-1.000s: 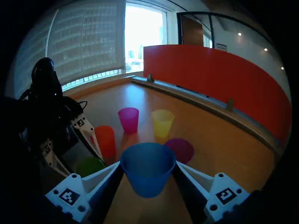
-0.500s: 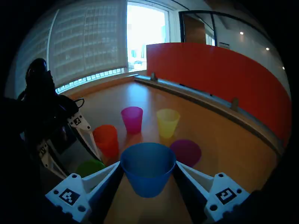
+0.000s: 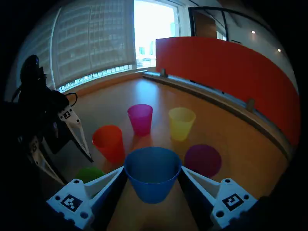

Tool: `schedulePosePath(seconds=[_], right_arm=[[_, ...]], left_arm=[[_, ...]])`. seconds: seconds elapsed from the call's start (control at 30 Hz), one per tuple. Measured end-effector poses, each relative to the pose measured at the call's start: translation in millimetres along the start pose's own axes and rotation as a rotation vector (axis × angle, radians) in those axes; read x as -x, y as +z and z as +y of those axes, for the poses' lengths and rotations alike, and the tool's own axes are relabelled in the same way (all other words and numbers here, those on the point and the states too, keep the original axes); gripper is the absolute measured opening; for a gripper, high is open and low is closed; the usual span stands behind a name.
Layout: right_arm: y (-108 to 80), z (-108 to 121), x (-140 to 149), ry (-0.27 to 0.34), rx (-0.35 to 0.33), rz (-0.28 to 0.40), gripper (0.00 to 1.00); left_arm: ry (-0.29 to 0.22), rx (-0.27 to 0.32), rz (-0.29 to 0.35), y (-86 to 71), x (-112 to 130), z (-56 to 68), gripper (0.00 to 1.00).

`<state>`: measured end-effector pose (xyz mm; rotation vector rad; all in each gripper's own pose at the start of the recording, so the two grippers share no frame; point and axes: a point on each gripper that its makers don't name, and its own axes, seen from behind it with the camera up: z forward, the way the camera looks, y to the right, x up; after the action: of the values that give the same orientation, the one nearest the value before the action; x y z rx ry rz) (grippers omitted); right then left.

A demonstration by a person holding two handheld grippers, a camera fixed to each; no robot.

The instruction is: Pour water

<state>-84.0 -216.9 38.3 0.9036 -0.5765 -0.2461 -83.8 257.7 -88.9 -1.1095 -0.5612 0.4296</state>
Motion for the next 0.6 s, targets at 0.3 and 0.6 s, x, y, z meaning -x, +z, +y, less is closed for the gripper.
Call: schedulePosePath(seconds=[0.3, 0.6], right_arm=[[26.1, -3.9, -1.7, -0.019, -0.017, -0.044, 0.90], [51.6, -8.9, -6.5, -0.043, -0.034, -0.075, 0.90]], left_arm=[[-0.062, -0.043, 0.051, -27.2, 6.6, -8.0, 1.00], [-0.132, -0.102, 0.108, -49.5, 7.7, -23.5, 1.00]])
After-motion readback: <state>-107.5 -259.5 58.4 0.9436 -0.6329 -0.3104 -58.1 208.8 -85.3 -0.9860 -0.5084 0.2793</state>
